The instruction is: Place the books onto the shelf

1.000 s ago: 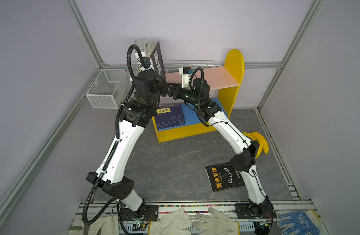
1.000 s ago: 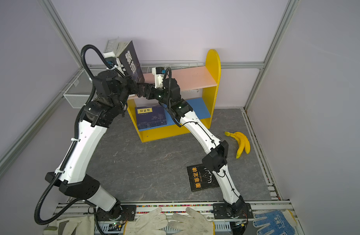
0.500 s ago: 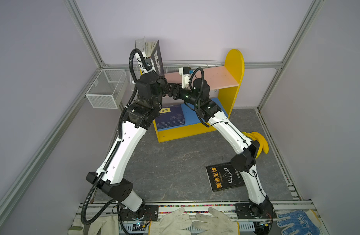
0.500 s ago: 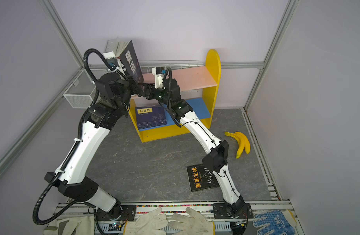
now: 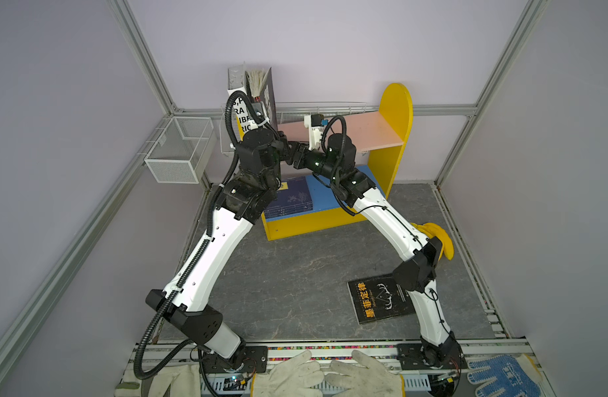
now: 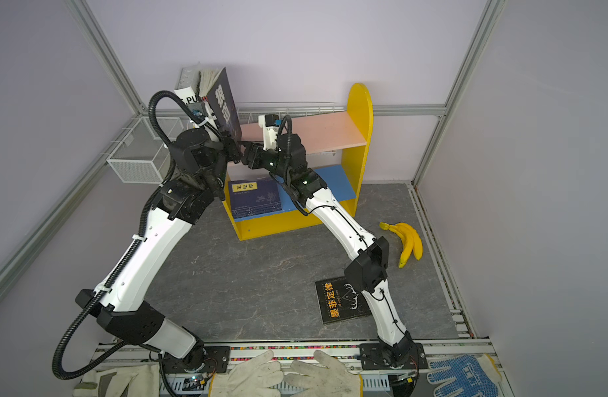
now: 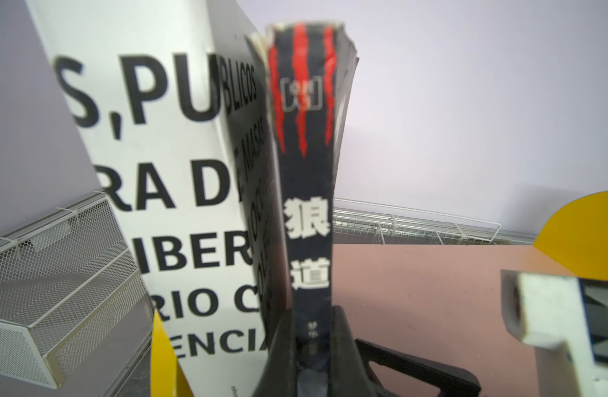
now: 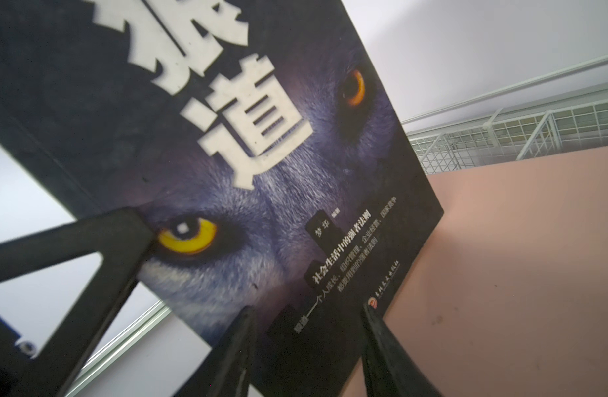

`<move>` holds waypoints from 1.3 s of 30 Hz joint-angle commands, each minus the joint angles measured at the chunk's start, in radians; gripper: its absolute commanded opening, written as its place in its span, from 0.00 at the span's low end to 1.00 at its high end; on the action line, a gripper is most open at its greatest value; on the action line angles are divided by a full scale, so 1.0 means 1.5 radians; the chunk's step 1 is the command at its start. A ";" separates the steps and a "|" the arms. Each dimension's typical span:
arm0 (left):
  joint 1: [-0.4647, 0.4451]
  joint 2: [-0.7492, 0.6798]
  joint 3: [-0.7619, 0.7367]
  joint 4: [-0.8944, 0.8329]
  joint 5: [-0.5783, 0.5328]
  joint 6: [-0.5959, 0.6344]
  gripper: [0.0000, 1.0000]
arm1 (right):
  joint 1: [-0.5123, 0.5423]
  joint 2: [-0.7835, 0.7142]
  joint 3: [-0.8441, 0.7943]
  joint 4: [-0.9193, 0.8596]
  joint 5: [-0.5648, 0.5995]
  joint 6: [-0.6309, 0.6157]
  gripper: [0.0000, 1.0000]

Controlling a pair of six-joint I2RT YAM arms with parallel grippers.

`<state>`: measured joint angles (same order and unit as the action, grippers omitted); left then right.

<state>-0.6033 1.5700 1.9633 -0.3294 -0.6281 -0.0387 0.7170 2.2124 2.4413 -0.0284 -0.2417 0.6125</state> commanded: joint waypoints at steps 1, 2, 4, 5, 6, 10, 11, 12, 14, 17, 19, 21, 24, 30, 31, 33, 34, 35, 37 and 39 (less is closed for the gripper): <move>-0.005 0.011 0.015 0.043 -0.004 0.020 0.00 | -0.011 0.018 -0.036 -0.068 0.011 -0.009 0.52; -0.005 0.013 0.018 0.042 -0.005 0.021 0.00 | -0.012 0.017 -0.037 -0.068 0.010 -0.009 0.52; -0.005 0.020 0.031 0.032 -0.013 0.023 0.00 | -0.011 0.016 -0.039 -0.069 0.009 -0.010 0.52; -0.005 0.024 0.037 0.027 -0.015 0.023 0.00 | -0.012 0.015 -0.040 -0.069 0.009 -0.009 0.52; -0.004 0.028 0.042 0.024 -0.016 0.025 0.00 | -0.012 0.014 -0.042 -0.068 0.008 -0.008 0.52; -0.004 0.031 0.045 0.034 -0.017 0.024 0.00 | -0.012 0.009 -0.049 -0.065 0.005 -0.006 0.52; -0.003 0.032 0.046 0.036 -0.016 0.024 0.00 | -0.011 0.008 -0.051 -0.063 0.005 -0.007 0.52; -0.003 0.034 0.049 0.036 -0.017 0.024 0.00 | -0.012 0.005 -0.056 -0.061 0.005 -0.007 0.53; -0.001 0.040 0.058 0.027 -0.016 0.022 0.00 | -0.013 0.002 -0.062 -0.057 0.005 -0.008 0.54; 0.001 0.041 0.055 0.023 -0.016 0.016 0.00 | -0.012 0.002 -0.062 -0.059 0.005 -0.008 0.54; 0.003 0.040 0.048 0.026 -0.012 0.014 0.00 | -0.013 0.004 -0.061 -0.059 0.005 -0.008 0.54; 0.005 0.040 0.046 0.025 -0.008 0.010 0.00 | -0.013 0.007 -0.060 -0.060 0.004 -0.006 0.53; 0.005 0.034 0.041 0.020 -0.006 0.007 0.00 | -0.012 0.012 -0.059 -0.060 0.003 -0.003 0.53; 0.005 0.005 0.013 0.028 -0.002 0.009 0.09 | -0.013 0.023 -0.048 -0.062 -0.004 0.003 0.52; 0.005 0.001 0.009 0.028 -0.002 0.008 0.12 | -0.012 0.027 -0.042 -0.066 -0.006 0.004 0.52; 0.005 -0.006 0.000 0.031 0.002 0.008 0.19 | -0.012 0.031 -0.034 -0.069 -0.008 0.005 0.51; 0.005 -0.010 -0.003 0.033 0.003 0.007 0.21 | -0.010 0.032 -0.034 -0.069 -0.009 0.007 0.51; 0.005 -0.013 -0.005 0.034 0.005 0.007 0.23 | -0.010 0.033 -0.034 -0.069 -0.009 0.007 0.50; 0.005 -0.017 -0.006 0.033 0.009 0.005 0.26 | -0.010 0.034 -0.033 -0.071 -0.009 0.007 0.50; 0.005 -0.024 -0.007 0.033 0.015 0.003 0.30 | -0.010 0.034 -0.033 -0.073 -0.006 0.007 0.50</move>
<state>-0.5961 1.5707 1.9625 -0.2989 -0.6239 -0.0284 0.7151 2.1948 2.4073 -0.0326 -0.2771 0.6209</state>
